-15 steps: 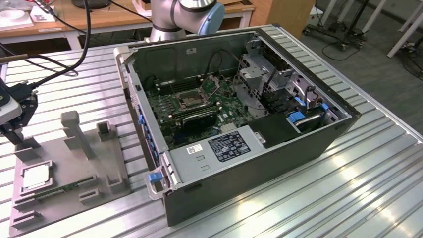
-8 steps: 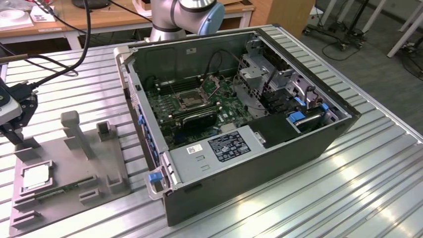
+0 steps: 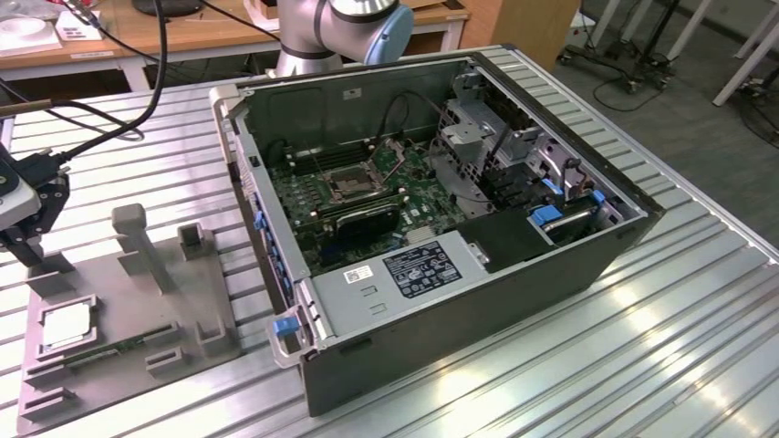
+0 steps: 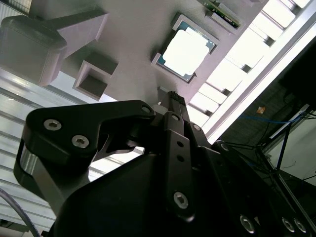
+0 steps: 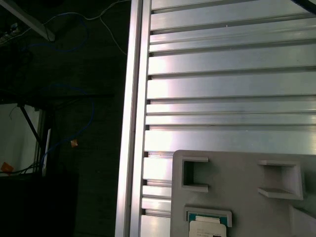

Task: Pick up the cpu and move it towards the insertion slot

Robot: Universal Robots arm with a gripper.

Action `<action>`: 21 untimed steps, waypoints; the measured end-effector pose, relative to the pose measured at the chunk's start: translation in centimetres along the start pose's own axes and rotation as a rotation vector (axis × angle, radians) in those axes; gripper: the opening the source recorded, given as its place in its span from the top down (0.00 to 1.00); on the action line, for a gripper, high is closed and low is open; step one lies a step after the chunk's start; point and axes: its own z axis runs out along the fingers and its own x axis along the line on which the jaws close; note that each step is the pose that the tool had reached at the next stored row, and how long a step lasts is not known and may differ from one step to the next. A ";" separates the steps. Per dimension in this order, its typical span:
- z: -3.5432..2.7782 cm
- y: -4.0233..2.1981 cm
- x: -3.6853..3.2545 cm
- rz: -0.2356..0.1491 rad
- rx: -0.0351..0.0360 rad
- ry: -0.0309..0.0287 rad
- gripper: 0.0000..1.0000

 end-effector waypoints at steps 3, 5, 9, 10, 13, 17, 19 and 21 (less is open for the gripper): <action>0.00 0.00 0.00 0.000 0.0000 0.0000 0.90; 0.00 0.00 0.00 0.000 0.0000 0.0000 0.90; 0.01 -0.07 0.04 0.000 0.0000 0.0000 0.90; 0.01 -0.07 0.04 0.000 0.0000 0.0000 0.90; 0.00 -0.07 0.05 0.000 0.0000 0.0000 0.90; 0.00 -0.06 0.06 0.000 0.0000 0.0000 0.90; 0.01 -0.07 0.06 0.000 0.0000 0.0001 0.90; 0.03 -0.10 0.08 0.000 0.0001 0.0001 0.90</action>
